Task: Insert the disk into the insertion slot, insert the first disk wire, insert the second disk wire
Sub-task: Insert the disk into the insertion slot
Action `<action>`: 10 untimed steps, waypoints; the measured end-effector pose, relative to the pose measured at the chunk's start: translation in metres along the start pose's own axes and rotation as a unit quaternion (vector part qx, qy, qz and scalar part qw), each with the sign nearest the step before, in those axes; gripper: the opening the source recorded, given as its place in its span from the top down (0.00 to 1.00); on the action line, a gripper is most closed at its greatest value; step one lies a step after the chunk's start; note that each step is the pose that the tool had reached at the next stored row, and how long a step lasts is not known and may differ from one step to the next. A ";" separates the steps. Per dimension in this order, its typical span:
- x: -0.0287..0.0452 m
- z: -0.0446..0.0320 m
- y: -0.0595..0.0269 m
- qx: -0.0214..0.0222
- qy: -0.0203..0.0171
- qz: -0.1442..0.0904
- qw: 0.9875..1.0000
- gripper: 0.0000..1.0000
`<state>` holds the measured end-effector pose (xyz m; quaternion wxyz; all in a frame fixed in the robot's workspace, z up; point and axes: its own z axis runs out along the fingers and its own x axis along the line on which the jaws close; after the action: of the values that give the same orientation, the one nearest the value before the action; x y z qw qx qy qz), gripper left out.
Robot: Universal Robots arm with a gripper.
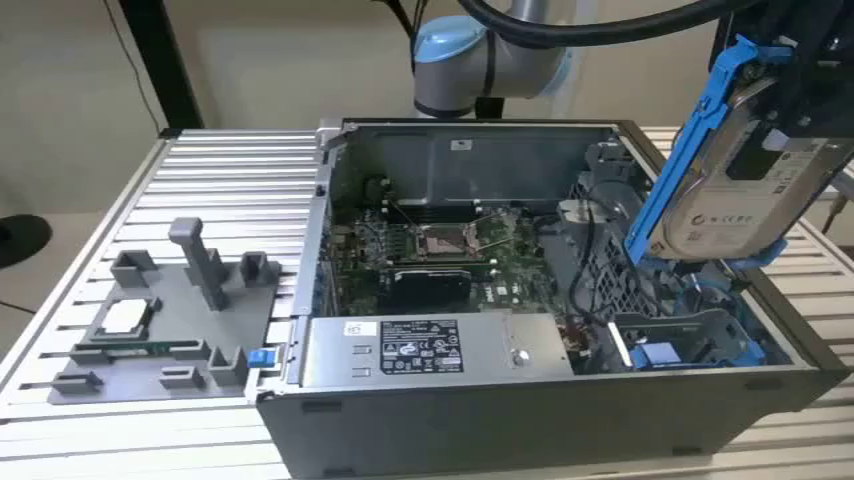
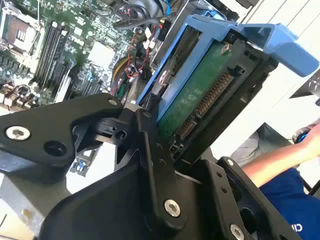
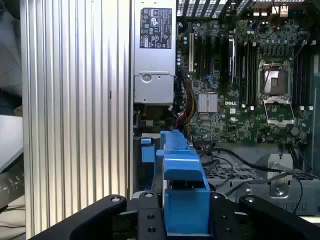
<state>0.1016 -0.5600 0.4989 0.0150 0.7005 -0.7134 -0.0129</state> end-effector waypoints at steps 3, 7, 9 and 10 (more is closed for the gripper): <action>0.0000 0.0000 0.0000 0.000 0.000 0.000 1.000 1.00; 0.0000 0.0000 0.0000 0.000 0.000 0.000 1.000 1.00; 0.0000 0.0000 0.0000 0.000 0.000 0.000 1.000 1.00; 0.0000 0.0000 0.0000 0.000 0.000 0.000 1.000 1.00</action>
<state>0.1016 -0.5600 0.4989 0.0150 0.7005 -0.7134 -0.0129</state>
